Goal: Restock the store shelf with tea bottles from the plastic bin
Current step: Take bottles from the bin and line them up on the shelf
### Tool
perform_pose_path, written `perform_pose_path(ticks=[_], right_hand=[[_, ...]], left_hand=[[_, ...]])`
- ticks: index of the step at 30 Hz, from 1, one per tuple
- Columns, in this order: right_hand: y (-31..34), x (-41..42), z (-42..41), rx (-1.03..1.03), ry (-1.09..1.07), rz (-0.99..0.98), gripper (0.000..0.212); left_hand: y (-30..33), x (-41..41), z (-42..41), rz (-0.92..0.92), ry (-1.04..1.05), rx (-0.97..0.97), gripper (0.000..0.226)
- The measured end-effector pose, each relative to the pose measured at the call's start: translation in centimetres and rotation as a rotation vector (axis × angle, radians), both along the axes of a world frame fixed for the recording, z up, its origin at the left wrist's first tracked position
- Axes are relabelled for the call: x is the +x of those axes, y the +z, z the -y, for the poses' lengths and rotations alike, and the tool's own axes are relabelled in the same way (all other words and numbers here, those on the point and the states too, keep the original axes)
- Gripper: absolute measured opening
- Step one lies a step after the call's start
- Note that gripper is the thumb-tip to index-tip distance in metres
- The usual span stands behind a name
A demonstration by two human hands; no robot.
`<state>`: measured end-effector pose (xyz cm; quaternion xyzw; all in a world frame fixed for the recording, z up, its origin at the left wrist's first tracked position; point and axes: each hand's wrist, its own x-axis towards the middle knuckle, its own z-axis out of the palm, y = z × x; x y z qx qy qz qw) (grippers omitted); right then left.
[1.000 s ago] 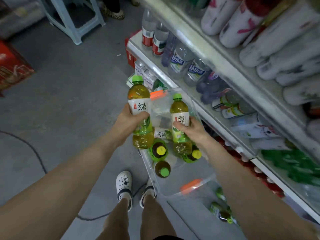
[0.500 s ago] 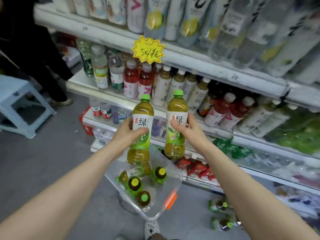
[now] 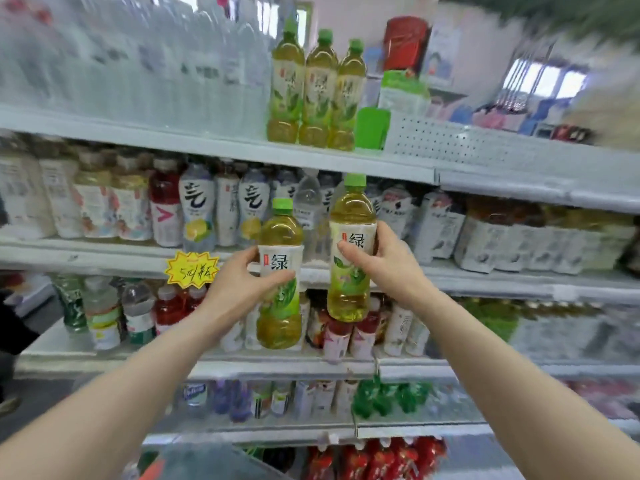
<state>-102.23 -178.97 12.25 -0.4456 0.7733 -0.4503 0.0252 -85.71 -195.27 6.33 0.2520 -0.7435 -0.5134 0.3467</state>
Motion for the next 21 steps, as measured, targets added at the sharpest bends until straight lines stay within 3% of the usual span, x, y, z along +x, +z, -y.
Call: perform_pose_path(ticks=[5,10,13,18,21], right_hand=[[6.9,-3.1,-0.7,-0.078,-0.025,-0.083,0.048],[14.7,-8.0,0.6,-0.240,-0.062,-0.174,0.045],[18.4,-11.3,2.5,-0.334,-0.073,-0.254,0.061],[20.6,-16.3,6.9,-0.320,-0.138,-0.342,0.079],[20.2,-18.8,9.5,-0.280,-0.153,-0.338,0.083]], left_hand=[[6.7,-3.9,-0.3,-0.060,0.021,-0.120,0.028],[13.0,-7.5,0.2,-0.071,0.074,-0.265,0.037],[16.3,-9.7,0.9,-0.108,0.095,-0.331,0.042],[20.2,-13.3,2.5,-0.179,0.120,-0.346,0.034],[21.0,-15.3,3.7,-0.237,0.134,-0.301,0.043]])
